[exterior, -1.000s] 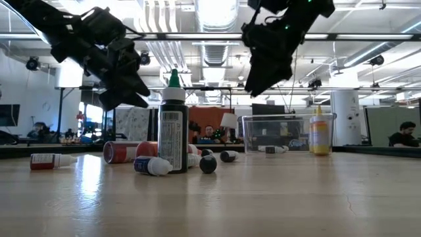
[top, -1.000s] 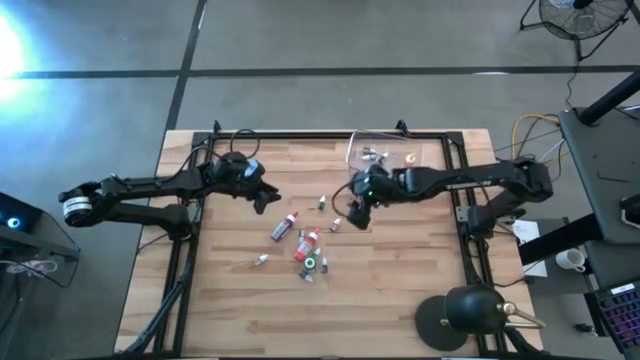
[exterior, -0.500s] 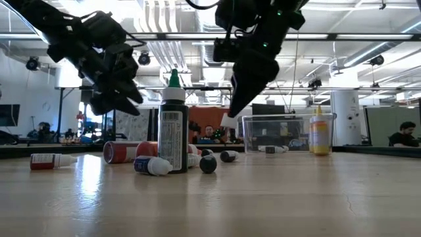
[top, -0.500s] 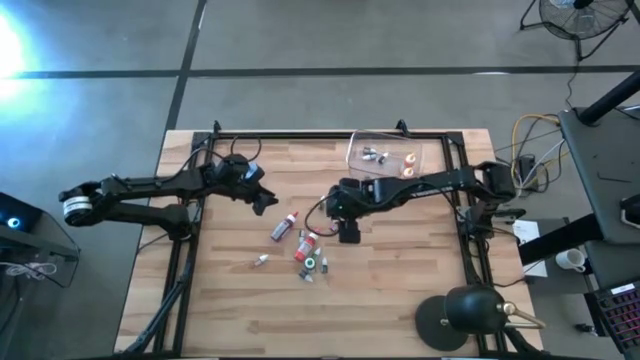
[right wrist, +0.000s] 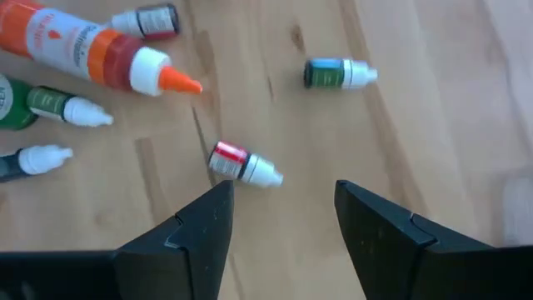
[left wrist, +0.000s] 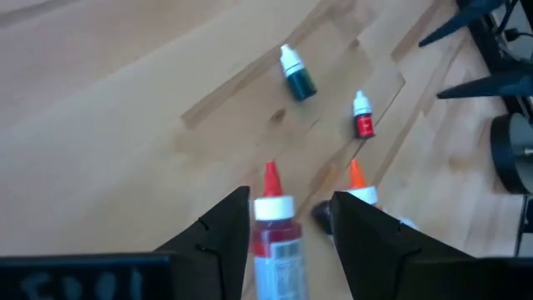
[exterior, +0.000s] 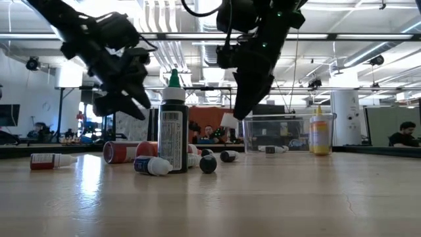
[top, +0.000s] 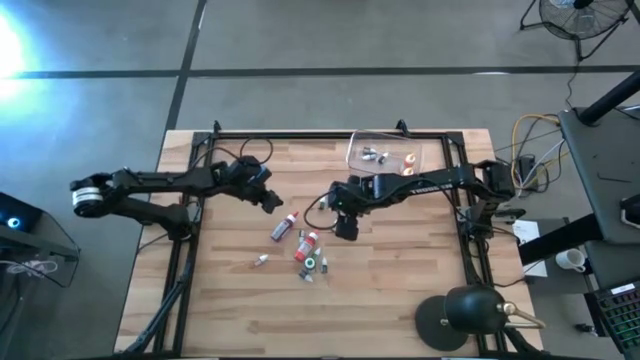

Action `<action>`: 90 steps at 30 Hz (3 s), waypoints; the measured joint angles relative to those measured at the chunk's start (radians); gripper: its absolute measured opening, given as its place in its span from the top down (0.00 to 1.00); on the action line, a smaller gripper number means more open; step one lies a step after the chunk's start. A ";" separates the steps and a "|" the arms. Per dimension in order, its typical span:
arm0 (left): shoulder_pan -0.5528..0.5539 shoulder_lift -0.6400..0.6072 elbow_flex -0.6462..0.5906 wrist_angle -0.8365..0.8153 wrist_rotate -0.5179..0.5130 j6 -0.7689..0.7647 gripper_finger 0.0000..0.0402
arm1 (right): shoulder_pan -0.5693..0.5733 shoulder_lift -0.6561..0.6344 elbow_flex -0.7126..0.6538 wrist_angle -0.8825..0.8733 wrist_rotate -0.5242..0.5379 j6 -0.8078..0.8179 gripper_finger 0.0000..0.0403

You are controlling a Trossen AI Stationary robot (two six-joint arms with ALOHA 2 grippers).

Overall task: Pick & Place food coloring
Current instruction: Put the large red food coloring bottle into the transparent bin

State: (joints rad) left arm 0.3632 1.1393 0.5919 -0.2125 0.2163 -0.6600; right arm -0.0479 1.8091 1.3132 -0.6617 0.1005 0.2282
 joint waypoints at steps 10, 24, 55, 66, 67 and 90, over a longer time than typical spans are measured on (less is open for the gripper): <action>-0.104 0.202 0.227 -0.328 -0.169 0.083 0.68 | 0.026 -0.100 -0.007 -0.169 0.030 0.242 0.50; -0.168 0.300 0.246 -0.267 -0.174 -0.033 0.68 | 0.040 -0.194 -0.172 -0.236 0.059 0.280 0.50; -0.214 0.583 0.427 -0.382 -0.173 -0.197 0.68 | 0.041 -0.498 -0.522 -0.008 0.086 0.293 0.50; -0.214 0.595 0.428 -0.383 -0.181 -0.199 0.76 | 0.041 -0.499 -0.522 0.008 0.104 0.304 0.50; -0.214 0.594 0.428 -0.384 -0.181 -0.200 0.77 | 0.041 -0.500 -0.523 0.020 0.117 0.310 0.50; -0.168 0.539 0.812 0.162 -0.529 0.393 0.77 | -0.093 -0.824 -0.523 0.251 0.529 0.178 0.50</action>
State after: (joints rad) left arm 0.1949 1.6782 1.4036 -0.0508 -0.3125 -0.2666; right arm -0.1405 0.9851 0.7906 -0.4112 0.6299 0.4063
